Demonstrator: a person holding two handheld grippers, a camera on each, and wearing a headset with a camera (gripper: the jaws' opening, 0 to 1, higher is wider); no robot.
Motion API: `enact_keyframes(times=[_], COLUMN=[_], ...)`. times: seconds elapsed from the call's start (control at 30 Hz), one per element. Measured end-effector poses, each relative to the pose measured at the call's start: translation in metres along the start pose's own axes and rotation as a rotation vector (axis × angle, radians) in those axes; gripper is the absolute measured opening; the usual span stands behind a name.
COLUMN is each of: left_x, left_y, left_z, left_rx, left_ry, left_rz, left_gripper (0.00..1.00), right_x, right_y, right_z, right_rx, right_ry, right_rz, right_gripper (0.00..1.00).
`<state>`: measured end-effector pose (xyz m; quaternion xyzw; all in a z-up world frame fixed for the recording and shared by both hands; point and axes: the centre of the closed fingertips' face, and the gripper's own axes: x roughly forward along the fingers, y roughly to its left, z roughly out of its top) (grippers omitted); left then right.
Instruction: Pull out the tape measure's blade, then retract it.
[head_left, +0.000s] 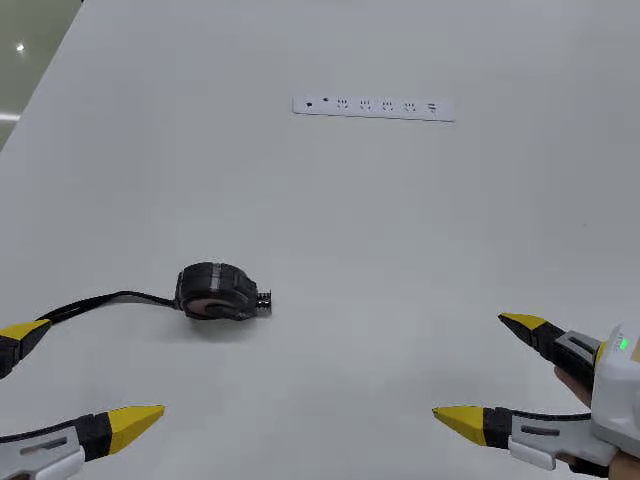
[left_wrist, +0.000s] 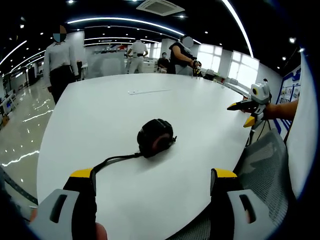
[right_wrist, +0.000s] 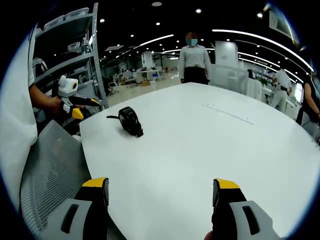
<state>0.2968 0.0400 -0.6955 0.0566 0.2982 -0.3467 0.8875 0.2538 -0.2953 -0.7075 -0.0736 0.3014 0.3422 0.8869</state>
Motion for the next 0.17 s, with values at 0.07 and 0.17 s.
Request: enact_keyframes(times=[0.07, 0.17], left_x=[0.0002, 0.0007], left_y=[-0.0018, -0.0018], left_z=[0.0008, -0.0014], left_rx=[-0.005, -0.003], left_ry=[-0.004, 0.004], left_rz=[-0.011, -0.012], left_gripper=[0.92, 0.91], right_x=[-0.0002, -0.0006], right_y=[-0.0002, -0.0005], right_z=[-0.0008, -0.0013], right_rx=[0.001, 0.001], right_ry=[0.002, 0.003], right_rz=[0.000, -0.001], right_gripper=[0.86, 0.86])
